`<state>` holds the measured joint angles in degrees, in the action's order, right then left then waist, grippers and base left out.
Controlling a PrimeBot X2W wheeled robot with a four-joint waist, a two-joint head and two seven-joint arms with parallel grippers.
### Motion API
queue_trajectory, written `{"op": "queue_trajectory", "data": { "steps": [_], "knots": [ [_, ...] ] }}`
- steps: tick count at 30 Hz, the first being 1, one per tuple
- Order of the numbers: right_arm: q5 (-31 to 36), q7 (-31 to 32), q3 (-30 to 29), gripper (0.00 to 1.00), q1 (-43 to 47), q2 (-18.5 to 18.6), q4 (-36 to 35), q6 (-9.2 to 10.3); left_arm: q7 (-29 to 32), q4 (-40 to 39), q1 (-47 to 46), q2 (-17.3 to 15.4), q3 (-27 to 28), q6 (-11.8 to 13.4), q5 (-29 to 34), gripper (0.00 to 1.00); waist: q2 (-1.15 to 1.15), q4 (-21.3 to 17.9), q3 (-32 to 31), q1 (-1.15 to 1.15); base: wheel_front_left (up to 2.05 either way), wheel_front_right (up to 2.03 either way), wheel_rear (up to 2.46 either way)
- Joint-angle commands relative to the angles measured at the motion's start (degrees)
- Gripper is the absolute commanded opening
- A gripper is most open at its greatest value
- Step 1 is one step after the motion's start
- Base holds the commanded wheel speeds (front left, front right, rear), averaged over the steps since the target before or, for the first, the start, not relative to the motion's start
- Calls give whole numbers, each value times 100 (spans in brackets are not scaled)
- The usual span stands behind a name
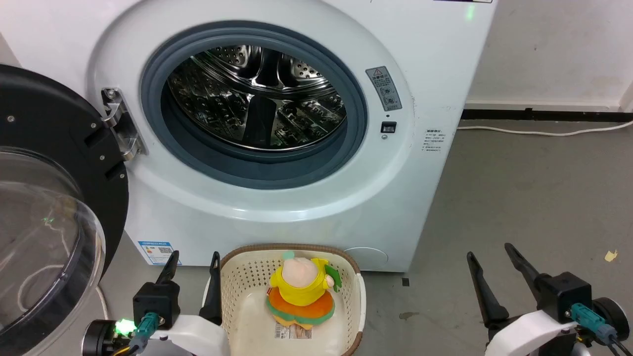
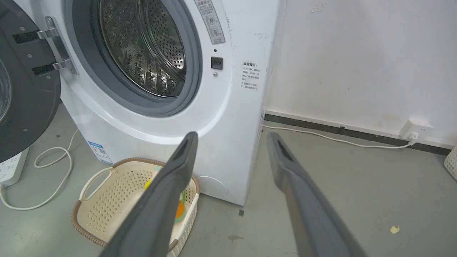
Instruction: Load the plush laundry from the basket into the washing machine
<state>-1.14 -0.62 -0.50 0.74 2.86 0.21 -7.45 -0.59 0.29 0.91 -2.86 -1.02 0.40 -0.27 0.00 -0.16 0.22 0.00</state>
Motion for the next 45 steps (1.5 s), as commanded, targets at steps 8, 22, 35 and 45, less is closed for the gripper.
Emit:
{"op": "queue_trajectory", "data": {
  "steps": [8, 22, 35, 45],
  "knots": [
    [-183, -139, -88, 100, 35, 0, -92, 0, -140, 85, -46, 0, -135, 41, -161, 100, 0, -89, 143, 0, 0, 0, 0],
    [-466, -294, -113, 100, -91, 0, -109, -1, -281, 482, -360, -58, -292, 10, -220, 100, 0, -394, 634, 0, 0, 0, 0],
    [-815, -450, -39, 100, -256, 0, -172, -1, -129, 1290, -1081, -183, -496, -90, -301, 100, 0, -741, 1245, 0, 0, 0, 0],
    [-1118, -569, 41, 100, -419, 1, -197, -1, 44, 2138, -1667, -450, -643, -63, -289, 100, 0, -1032, 1726, 0, 0, 0, 0]
  ]
}}
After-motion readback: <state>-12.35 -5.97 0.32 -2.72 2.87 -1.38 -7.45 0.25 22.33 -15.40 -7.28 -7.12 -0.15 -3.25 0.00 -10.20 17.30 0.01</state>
